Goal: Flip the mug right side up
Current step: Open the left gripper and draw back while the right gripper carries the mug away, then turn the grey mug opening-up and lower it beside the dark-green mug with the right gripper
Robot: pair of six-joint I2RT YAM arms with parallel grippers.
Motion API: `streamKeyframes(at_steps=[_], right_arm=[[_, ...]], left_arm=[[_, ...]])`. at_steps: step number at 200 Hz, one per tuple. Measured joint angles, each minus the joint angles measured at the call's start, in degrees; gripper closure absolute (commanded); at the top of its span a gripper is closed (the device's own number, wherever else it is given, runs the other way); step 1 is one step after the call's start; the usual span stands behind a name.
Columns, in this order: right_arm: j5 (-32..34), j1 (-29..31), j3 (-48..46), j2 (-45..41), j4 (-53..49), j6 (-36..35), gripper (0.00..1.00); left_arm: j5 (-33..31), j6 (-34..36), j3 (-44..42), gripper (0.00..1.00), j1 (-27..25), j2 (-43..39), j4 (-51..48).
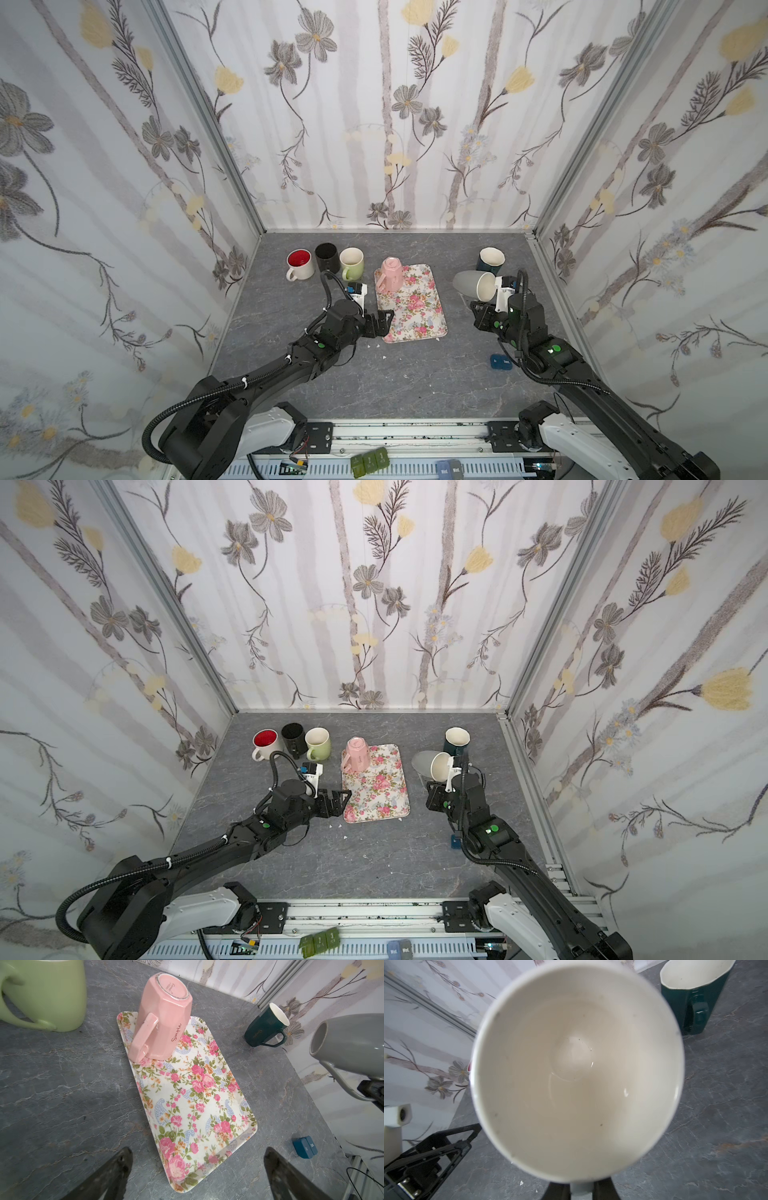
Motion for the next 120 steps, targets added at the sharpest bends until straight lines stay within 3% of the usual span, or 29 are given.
streamKeyframes(at_steps=[58,120], right_arm=[[1.11,-4.28,12.59,8.96,-5.81,-7.61,1.00],[-0.83,-6.97,18.60,16.63,-8.66,-12.55,1.00]], left_arm=[[-0.87,-0.04,-0.28,0.00,0.00,2.01,0.13],[-0.85,-0.79,-0.20,0.00,0.00,3.45,0.31]])
